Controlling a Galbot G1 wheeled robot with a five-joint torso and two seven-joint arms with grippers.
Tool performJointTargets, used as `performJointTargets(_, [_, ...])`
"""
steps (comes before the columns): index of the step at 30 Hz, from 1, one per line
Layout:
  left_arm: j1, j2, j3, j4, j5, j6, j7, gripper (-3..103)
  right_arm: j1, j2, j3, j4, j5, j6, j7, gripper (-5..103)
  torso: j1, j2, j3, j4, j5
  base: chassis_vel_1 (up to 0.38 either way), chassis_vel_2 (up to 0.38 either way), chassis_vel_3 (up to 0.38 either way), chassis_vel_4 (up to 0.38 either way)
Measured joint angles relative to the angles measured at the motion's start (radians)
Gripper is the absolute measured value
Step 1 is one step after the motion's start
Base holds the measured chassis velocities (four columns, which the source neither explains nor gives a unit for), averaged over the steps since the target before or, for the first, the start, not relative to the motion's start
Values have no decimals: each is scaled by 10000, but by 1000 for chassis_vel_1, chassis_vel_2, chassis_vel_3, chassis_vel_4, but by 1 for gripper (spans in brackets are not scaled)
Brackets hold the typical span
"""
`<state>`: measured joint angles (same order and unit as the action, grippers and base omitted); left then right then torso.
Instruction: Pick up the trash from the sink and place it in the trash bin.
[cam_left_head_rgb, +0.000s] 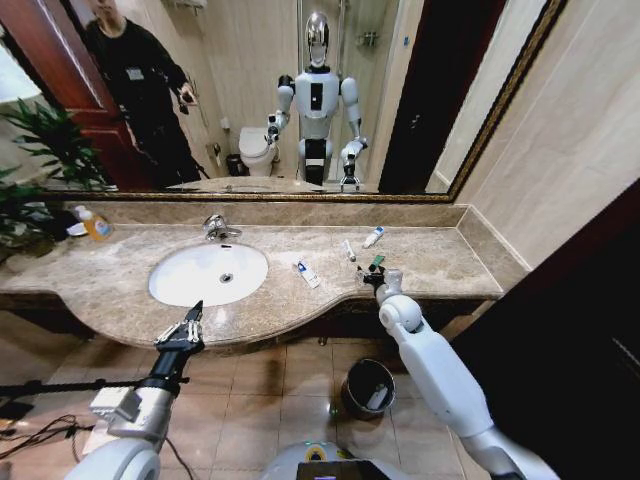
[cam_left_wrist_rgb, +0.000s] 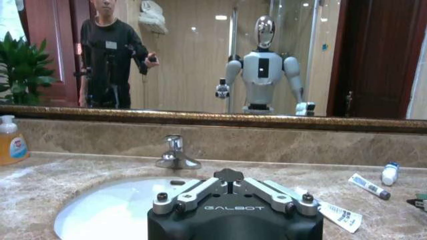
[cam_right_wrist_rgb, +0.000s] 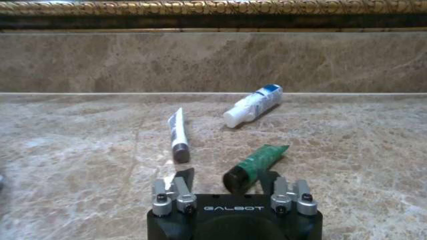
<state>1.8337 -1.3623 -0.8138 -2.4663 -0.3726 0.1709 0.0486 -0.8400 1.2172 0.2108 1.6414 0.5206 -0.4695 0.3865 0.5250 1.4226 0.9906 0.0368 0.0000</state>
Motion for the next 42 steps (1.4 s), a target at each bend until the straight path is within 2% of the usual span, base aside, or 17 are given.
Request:
performJointTargets(1, [0,0,0,0,0,0,0,0,17,7,0,-37,-40,19,36,57,0,0,0,0,0,0,0,0,0])
performJointTargets(3, [0,0,0,0,0,0,0,0,40,17,0,-90,-88,38,119,57,0,0,0,0,0,0,0,0,0])
performJointTargets(4, [0,0,0,0,0,0,0,0,58,32,3,-144,-141,40,227,47,0,1,0,0,0,0,0,0,0])
performJointTargets(6, [-1,0,0,0,0,0,0,0,58,35,7,-161,-170,40,244,47,0,1,0,0,1,0,0,0,0])
performJointTargets(10, [-1,0,0,0,0,0,0,0,-33,35,66,-200,-434,39,252,25,0,1,0,-1,0,0,0,0,0])
performJointTargets(13, [0,0,0,0,0,0,0,0,-90,35,82,-195,-552,47,221,25,-1,1,-1,0,-1,0,0,0,0])
performJointTargets(14, [0,0,0,0,0,0,0,0,-107,35,87,-195,-602,64,198,19,-1,1,-1,0,0,0,0,0,0])
performJointTargets(25, [-1,0,0,0,0,0,0,0,-234,63,154,-19,-781,309,162,19,0,1,0,0,1,0,0,0,0])
performJointTargets(31, [0,0,0,0,0,0,0,0,-726,-171,304,818,-854,602,56,19,0,1,0,0,1,0,0,0,0])
performJointTargets(42, [-1,0,0,0,0,0,1,0,-2628,-754,1545,2901,-810,840,-835,19,0,1,-1,-1,-1,0,0,0,0])
